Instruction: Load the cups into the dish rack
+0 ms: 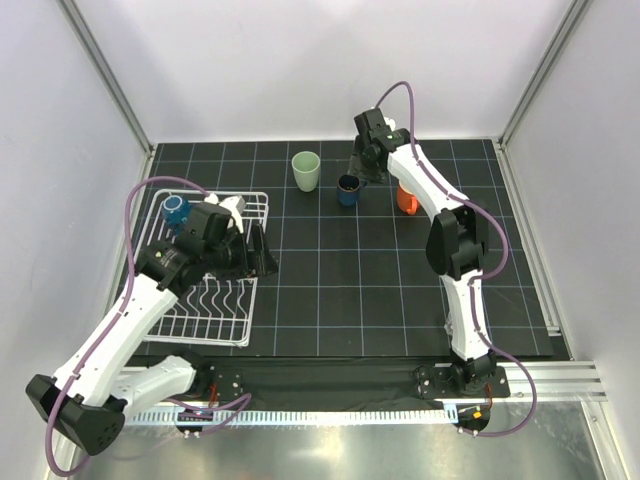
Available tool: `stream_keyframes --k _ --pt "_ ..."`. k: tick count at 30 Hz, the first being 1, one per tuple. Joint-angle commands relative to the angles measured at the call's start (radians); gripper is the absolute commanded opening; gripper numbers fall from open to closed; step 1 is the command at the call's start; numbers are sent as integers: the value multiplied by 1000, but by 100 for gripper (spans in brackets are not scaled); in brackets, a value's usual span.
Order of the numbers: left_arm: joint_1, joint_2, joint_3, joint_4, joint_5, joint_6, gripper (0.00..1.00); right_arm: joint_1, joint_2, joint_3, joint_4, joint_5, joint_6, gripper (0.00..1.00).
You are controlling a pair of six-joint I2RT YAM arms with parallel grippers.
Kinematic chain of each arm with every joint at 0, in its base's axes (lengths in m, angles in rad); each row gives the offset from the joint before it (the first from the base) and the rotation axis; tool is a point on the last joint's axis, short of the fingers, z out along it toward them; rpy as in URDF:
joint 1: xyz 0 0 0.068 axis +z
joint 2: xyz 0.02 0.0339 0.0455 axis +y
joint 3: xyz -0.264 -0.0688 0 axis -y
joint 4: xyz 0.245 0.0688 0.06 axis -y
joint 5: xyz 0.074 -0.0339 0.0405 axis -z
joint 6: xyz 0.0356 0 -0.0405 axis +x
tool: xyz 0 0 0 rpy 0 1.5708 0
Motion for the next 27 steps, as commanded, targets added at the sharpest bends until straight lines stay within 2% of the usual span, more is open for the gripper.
stream_keyframes --k 1,14,20,23,27 --pt "-2 -3 40 36 15 2 78 2 -1 2 3 20 11 54" --pt "-2 -13 63 -13 -19 13 78 2 70 17 23 21 43 50" --pt "-2 -13 106 -55 -34 25 78 0 88 23 36 0 60 42" --pt "-2 -10 132 -73 -53 33 79 0 91 30 39 -21 63 30" --pt "-2 3 164 -89 -61 42 80 0 85 33 43 -58 60 22"
